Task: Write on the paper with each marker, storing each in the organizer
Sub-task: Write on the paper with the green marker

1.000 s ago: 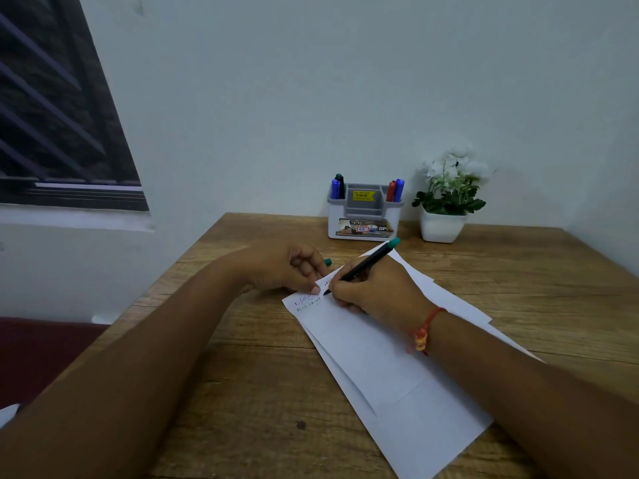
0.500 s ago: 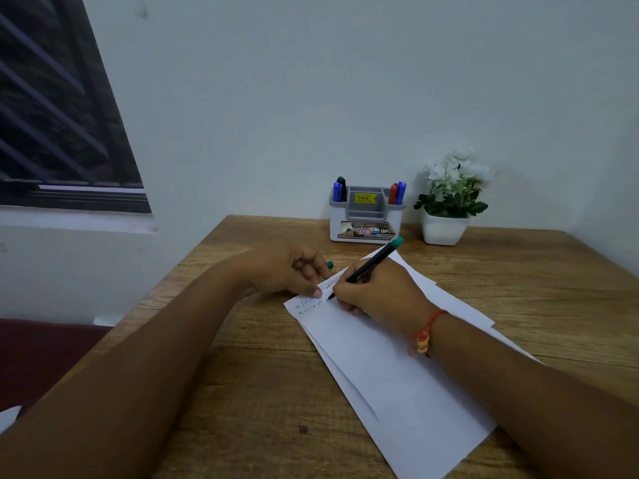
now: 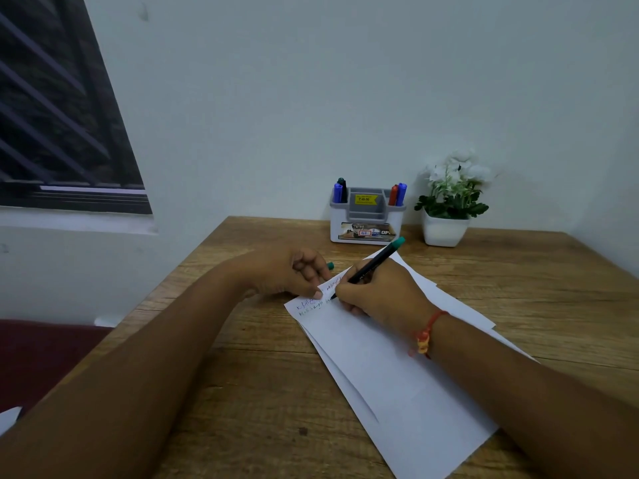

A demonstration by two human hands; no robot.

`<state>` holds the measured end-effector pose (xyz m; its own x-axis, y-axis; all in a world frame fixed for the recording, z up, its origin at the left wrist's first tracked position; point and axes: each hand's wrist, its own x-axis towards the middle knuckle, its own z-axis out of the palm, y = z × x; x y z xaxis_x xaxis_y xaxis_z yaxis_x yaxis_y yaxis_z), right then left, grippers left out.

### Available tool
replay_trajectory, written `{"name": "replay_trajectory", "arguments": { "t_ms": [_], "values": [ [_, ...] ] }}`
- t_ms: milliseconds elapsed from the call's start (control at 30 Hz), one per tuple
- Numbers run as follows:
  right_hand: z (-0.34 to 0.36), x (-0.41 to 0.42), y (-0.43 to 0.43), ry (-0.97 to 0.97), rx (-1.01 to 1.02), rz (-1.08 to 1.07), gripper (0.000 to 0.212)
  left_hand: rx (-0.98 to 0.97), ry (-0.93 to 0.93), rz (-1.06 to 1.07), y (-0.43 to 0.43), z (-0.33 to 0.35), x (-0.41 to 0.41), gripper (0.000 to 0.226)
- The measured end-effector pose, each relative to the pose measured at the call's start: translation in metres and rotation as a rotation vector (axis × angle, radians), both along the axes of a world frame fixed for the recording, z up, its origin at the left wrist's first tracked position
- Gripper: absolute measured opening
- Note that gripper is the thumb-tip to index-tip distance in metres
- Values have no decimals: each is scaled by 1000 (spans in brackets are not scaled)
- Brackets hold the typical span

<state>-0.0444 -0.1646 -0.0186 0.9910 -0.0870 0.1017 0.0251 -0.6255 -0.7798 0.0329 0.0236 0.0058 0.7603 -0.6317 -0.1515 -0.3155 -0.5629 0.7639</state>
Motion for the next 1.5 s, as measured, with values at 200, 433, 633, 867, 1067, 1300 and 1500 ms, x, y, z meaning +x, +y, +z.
{"name": "replay_trajectory", "arguments": {
  "t_ms": [200,433,633,867,1067,1300,1500],
  "values": [
    [2,-2,1,2,31,-1,15,-8,14,-13,0,0,0,31],
    [5,-5,3,14,13,-9,15,-6,6,-9,0,0,-1,30],
    [4,-6,3,5,35,-6,10,-12,6,-10,0,0,-1,29],
    [6,-6,3,9,18,-9,12,-8,9,-11,0,0,0,30],
    [6,-7,2,5,1,-13,14,-17,12,-18,0,0,-1,30],
    [6,-5,2,21,-8,-35,15,-21,13,-16,0,-1,1,31],
    [4,-4,1,17,6,-40,13,-42,10,-19,1,-2,1,30]
  ]
}}
